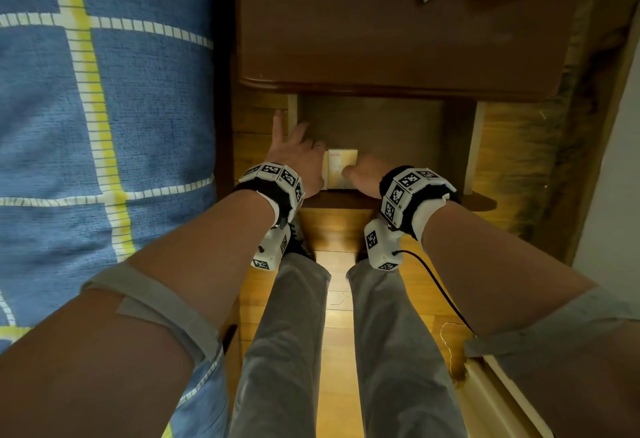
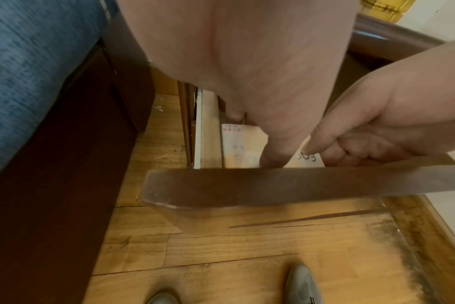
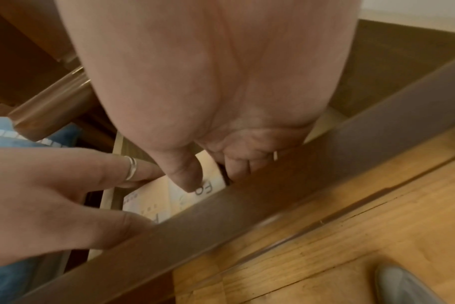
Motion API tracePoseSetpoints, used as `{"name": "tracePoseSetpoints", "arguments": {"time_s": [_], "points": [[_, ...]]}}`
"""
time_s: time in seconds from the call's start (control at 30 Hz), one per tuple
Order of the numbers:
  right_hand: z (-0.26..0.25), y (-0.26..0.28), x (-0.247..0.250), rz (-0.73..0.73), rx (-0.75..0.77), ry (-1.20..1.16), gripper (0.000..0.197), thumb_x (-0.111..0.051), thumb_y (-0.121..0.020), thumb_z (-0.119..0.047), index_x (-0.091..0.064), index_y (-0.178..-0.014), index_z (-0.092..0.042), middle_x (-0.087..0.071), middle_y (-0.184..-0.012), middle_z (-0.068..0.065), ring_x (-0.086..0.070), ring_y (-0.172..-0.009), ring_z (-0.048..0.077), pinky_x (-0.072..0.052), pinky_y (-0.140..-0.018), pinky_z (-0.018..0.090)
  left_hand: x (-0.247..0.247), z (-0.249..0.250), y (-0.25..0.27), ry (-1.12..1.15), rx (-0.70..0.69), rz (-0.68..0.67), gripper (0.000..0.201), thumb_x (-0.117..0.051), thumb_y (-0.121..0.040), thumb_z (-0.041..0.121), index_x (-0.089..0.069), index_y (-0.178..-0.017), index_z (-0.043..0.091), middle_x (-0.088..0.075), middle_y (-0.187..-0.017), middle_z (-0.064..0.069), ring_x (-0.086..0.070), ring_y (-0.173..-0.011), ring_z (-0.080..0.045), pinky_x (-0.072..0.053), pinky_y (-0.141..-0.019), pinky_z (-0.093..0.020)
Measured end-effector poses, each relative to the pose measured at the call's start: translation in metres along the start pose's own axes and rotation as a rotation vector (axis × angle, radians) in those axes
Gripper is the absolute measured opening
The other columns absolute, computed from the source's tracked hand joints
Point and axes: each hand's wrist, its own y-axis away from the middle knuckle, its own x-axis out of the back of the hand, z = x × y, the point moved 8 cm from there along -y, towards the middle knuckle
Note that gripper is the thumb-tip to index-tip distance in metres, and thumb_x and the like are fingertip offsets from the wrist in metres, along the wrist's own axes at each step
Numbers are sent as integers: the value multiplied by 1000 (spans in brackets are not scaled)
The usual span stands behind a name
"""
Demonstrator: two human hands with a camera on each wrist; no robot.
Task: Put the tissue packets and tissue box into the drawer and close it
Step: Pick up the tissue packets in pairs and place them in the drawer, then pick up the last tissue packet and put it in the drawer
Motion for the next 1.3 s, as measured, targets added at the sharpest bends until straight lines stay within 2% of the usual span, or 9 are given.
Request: {"name": "tracePoseSetpoints", "arguments": {"time_s": [0.17, 0.3, 0.67, 0.83, 0.9, 0.97, 1.03, 1.13, 1.3], "points": [[6, 6, 6, -41, -15, -69, 40, -45, -96, -26, -58, -125, -3, -64, -113, 14, -59, -96, 29, -43, -79, 34, -1, 5, -8, 92, -31, -36, 85, -56, -74, 56, -28, -150, 30, -51, -146, 1, -18, -149, -30, 13, -108, -74], [4, 6, 22, 6, 26, -73, 49, -37, -102, -15, -33, -150, -14, -46, -147, 15, -45, -133, 32, -38, -97, 29, -2, 9, -17, 107, -45, -153, 63, -53, -79, 52, -45, -140, 35, -60, -135, 8, -25, -146, -30, 17, -104, -75], [-1, 1, 16, -43, -17, 66, 33, -38, -100, -6, -57, -126, 3, -60, -128, 20, -59, -112, 34, -48, -92, 36, 5, 5, -10, 155, -6, -101, 73, -50, -80, 47, -33, -148, 29, -52, -145, 2, -31, -143, -25, 14, -106, -75], [-6, 47, 64, 131, -40, 7, 39, -39, -98, -6, -59, -132, -9, -59, -134, 13, -58, -119, 30, -49, -99, 35, 46, -8, 24, 217, 46, 30, 56, -49, -91, 37, -41, -145, 26, -45, -150, 0, -39, -140, -23, -1, -114, -69], [-15, 72, 92, 254, 4, -93, 34, -42, -97, -9, -66, -119, -20, -64, -126, 5, -61, -116, 26, -50, -100, 41, 72, -18, 42, 311, 82, 130, 44, -51, -92, 30, -49, -136, 25, -52, -142, -2, -51, -129, -23, -23, -114, -57], [-34, 95, 124, 420, 81, -103, 22, -46, -96, -19, -65, -102, -25, -70, -108, 1, -66, -100, 24, -55, -89, 41, 103, -35, 60, 461, 185, 284, 29, -52, -93, 24, -55, -121, 24, -60, -126, -2, -63, -105, -23, -48, -90, -41], [-56, 114, 149, 539, 156, -43, 16, -47, -94, -24, -63, -99, -25, -67, -103, 1, -65, -95, 24, -55, -82, 39, 134, -54, 75, 549, 300, 423, 24, -52, -93, 23, -55, -117, 22, -62, -118, -3, -64, -95, -23, -48, -73, -35], [-82, 124, 181, 673, 221, 81, 24, -53, -91, -24, -59, -114, -26, -53, -127, 5, -49, -120, 28, -47, -89, 39, 164, -66, 73, 481, 292, 462, 47, -53, -91, 23, -46, -137, 19, -49, -138, -9, -50, -122, -28, -47, -91, -41], [-79, 91, 206, 605, 111, 233, 70, -56, -90, -19, -23, -151, -32, 0, -165, 5, -4, -151, 35, -28, -116, 51, 135, -75, 38, 435, 256, 156, 74, -55, -92, 23, -18, -156, 21, -3, -166, -10, -14, -151, -33, -17, -122, -48]]}}
